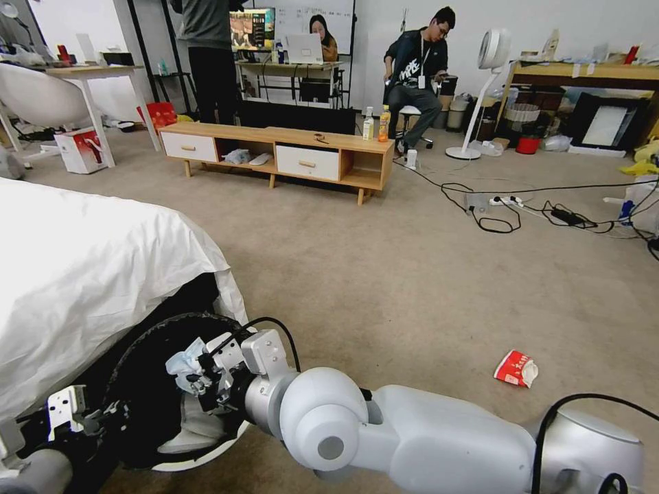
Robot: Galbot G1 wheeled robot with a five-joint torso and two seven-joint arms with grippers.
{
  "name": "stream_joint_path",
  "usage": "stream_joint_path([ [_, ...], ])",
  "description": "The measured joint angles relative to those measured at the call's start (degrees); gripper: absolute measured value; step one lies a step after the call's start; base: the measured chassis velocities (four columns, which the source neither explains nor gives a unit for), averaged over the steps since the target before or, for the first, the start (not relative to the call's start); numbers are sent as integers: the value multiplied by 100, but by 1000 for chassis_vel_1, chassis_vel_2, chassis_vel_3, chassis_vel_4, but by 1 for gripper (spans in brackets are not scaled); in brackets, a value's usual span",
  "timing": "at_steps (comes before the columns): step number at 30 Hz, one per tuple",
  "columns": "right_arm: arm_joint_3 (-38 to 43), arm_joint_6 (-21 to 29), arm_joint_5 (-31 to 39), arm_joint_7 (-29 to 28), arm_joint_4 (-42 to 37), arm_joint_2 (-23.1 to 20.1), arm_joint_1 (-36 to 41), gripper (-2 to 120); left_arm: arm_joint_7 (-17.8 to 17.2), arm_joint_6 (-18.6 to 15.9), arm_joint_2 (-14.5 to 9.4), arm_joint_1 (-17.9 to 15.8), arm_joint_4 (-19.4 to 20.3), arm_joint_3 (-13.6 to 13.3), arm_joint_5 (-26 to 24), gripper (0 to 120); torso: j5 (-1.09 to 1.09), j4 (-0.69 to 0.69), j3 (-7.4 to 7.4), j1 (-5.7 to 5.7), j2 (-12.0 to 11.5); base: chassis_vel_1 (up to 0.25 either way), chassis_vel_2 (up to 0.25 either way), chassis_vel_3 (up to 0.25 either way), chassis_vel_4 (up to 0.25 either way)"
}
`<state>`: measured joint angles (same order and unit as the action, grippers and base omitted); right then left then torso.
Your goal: Pick up the trash bin and place the garbage on the floor into it.
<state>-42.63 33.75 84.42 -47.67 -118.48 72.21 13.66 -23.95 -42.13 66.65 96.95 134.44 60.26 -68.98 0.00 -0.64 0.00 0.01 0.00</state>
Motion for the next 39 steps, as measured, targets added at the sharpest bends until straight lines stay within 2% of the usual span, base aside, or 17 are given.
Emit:
stream_joint_path([
  [4, 36, 18, 1, -9, -62, -29, 15, 56, 2, 0, 0, -12, -27, -14, 12, 1, 0, 0, 0, 0, 0, 0, 0, 0, 0],
  [5, 36, 18, 1, -9, -62, -29, 15, 56, 2, 0, 0, -12, -27, -14, 12, 1, 0, 0, 0, 0, 0, 0, 0, 0, 0],
  [7, 56, 26, 3, -15, -87, -52, 15, 68, 2, 0, 3, -26, -40, -26, 17, 1, 0, 0, 0, 0, 0, 0, 0, 0, 0],
  [8, 56, 26, 3, -15, -87, -52, 15, 68, 2, 0, 3, -26, -40, -26, 17, 1, 0, 0, 0, 0, 0, 0, 0, 0, 0],
  [10, 80, 32, 6, -23, -119, -79, 17, 77, 3, 0, 7, -31, -63, -32, 25, 1, 0, 0, 0, 0, 0, 0, 0, 0, 0],
  [11, 80, 32, 6, -23, -119, -79, 17, 77, 3, 0, 7, -31, -63, -32, 25, 1, 0, 0, 0, 0, 0, 0, 0, 0, 0],
  [13, 125, 42, 9, -29, -177, -120, 17, 89, 3, 0, 8, -32, -90, -33, 41, 1, 0, 0, 0, 0, 0, 0, 0, 0, 0],
  [14, 125, 42, 9, -29, -177, -120, 17, 89, 3, 0, 8, -32, -90, -33, 41, 1, 0, 0, 0, 0, 0, 0, 0, 0, 0],
  [16, 177, 57, 26, -35, -219, -151, 17, 98, 4, 0, 0, -35, -93, -33, 42, 1, 0, 0, 0, 0, 0, 0, 0, 0, 0],
  [31, 456, 59, 23, -34, -459, -263, 30, 96, 5, 0, -21, -27, -117, 12, 47, 1, 0, 0, 0, 0, 0, 0, 0, 0, 0],
  [34, 700, 32, 5, 38, -637, -393, 0, 96, 5, 0, -49, -4, -159, 68, 51, 1, 0, 0, 0, 0, 0, 0, 0, 0, 0],
  [37, 1050, -41, -126, 231, -773, -639, -5, 96, 9, 0, -61, 29, -223, 116, 98, 1, 0, 0, 0, 0, 0, 0, 0, 0, 0],
  [38, 1333, -96, -244, 430, -854, -888, 32, 97, 12, 0, -63, 52, -271, 139, 155, 1, 1, 1, 0, 0, 0, 0, 0, 0, 0],
  [39, 1333, -96, -244, 430, -854, -888, 32, 97, 12, 0, -63, 52, -271, 139, 155, 1, 1, 1, 0, 0, 0, 0, 0, 0, 0],
])
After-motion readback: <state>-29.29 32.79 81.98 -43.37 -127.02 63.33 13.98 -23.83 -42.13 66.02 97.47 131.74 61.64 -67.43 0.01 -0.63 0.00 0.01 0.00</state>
